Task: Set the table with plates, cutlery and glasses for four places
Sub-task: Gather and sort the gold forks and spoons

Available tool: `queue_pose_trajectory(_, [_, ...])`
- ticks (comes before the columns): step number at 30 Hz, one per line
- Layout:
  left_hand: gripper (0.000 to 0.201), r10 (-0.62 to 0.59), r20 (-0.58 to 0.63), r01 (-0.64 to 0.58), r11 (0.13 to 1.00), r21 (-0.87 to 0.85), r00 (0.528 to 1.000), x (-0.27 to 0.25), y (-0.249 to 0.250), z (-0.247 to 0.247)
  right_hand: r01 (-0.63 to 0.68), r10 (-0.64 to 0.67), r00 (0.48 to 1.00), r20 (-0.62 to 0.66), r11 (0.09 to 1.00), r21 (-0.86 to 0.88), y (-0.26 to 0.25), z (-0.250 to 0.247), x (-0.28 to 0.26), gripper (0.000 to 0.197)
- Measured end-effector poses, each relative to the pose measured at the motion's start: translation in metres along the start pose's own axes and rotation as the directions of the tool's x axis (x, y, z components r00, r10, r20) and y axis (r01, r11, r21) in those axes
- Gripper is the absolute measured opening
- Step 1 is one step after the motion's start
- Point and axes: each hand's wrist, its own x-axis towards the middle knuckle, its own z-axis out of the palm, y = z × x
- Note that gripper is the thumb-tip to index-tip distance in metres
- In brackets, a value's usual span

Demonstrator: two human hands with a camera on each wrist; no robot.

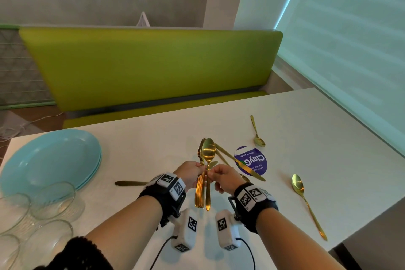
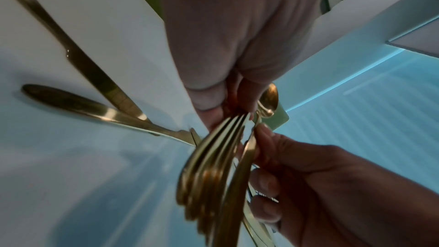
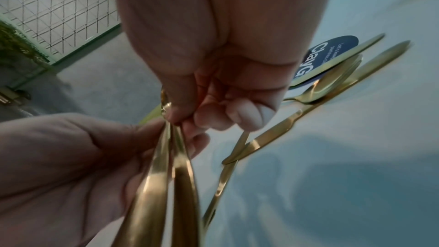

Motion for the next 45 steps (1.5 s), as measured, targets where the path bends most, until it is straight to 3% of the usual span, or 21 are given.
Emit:
queue_pose_trajectory(13, [0.012,-0.024,-0.017,0.025,0.999,0.022,1.000,0.010,0.005,0.005,-0.019,0.020,0.999,-0.032,1.000,0.004,-0.003,-0.002,0.018,0.014])
queue_pose_trajectory(16, [0.016,-0.027,-0.049,0.029,0.999,0.030,0.998,0.015,0.007,0.003,-0.034,0.031,0.999,-0.039,0.997,-0.070,-0.006,-0.011,0.023,0.016])
queue_pose_trajectory(20, [0.025,-0.073,-0.094,0.069,0.997,-0.042,0.993,0.019,0.007,-0.003,-0.080,0.049,0.984,-0.169,0.980,-0.183,-0.005,-0.036,0.037,0.015])
queue_pose_trajectory(23, [0.026,-0.106,-0.142,0.093,0.991,-0.096,0.984,0.021,0.008,-0.005,-0.102,0.074,0.988,-0.134,0.972,-0.213,-0.009,-0.035,0.044,0.019])
queue_pose_trajectory(27, [0.021,-0.116,-0.145,0.096,0.986,-0.135,0.983,0.024,0.011,-0.007,-0.170,0.089,0.973,-0.213,0.902,-0.398,-0.013,-0.031,0.058,0.014])
queue_pose_trajectory(30, [0.016,-0.115,-0.141,0.089,0.980,-0.177,0.983,0.026,0.012,-0.014,-0.280,0.122,0.947,-0.298,0.770,-0.573,-0.010,-0.041,0.068,0.027])
queue_pose_trajectory(35, [0.014,-0.123,-0.155,0.080,0.962,-0.260,0.980,0.028,0.013,-0.022,-0.389,0.227,0.919,-0.322,0.650,-0.653,0.007,-0.047,0.078,0.027])
queue_pose_trajectory(41, [0.014,-0.127,-0.140,0.078,0.948,-0.309,0.982,0.029,0.013,-0.022,-0.366,0.223,0.930,-0.291,0.607,-0.705,0.017,-0.048,0.084,0.023])
queue_pose_trajectory(45, [0.018,-0.127,-0.217,0.077,0.972,-0.223,0.968,0.032,0.017,-0.019,-0.295,0.162,0.956,-0.246,0.556,-0.777,0.011,-0.059,0.082,0.026])
